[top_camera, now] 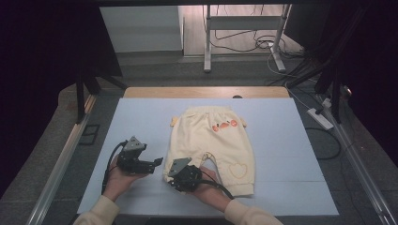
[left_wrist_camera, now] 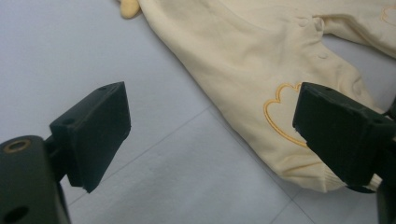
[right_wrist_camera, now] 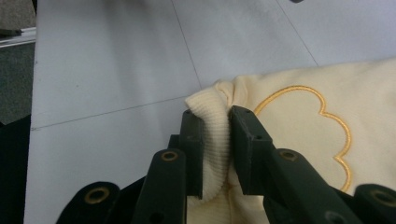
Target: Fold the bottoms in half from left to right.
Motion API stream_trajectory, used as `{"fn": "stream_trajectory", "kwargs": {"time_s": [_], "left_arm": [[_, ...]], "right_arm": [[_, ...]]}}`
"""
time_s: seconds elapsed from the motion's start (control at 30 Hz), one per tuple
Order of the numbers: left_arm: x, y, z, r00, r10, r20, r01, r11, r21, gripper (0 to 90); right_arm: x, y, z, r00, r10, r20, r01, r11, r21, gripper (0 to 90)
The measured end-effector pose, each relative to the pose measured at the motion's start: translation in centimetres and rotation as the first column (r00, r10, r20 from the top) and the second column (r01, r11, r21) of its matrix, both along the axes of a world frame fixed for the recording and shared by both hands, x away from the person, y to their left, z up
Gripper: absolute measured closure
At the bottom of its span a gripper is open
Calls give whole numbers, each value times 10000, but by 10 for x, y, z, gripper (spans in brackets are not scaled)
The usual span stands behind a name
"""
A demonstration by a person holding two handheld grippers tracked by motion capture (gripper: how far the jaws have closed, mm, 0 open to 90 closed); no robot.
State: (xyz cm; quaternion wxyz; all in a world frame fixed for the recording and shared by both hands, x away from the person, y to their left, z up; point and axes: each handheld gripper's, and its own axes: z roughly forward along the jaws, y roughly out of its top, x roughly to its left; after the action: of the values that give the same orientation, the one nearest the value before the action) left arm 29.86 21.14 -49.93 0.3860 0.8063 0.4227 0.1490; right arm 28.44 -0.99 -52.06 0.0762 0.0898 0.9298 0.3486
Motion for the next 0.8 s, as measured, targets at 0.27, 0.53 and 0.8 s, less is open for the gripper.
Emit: {"fn": "stream_trajectory", "kwargs": {"time_s": [0.27, 0.53, 0.8], "left_arm": [[20, -6, 5, 10000, -2, 77, 2, 10000, -47, 122], [37, -15, 7, 9996, -238, 123, 236, 9995, 190, 126], [46, -23, 9, 9992, -370, 180, 365, 9990, 271, 132]], "right_arm": [[1, -1, 1, 9999, 4, -127, -3, 10000, 41, 747], [0, -1, 2, 10000, 71, -4, -71, 10000, 25, 746], [0, -1, 1, 9999, 59, -93, -59, 10000, -20, 746]]}}
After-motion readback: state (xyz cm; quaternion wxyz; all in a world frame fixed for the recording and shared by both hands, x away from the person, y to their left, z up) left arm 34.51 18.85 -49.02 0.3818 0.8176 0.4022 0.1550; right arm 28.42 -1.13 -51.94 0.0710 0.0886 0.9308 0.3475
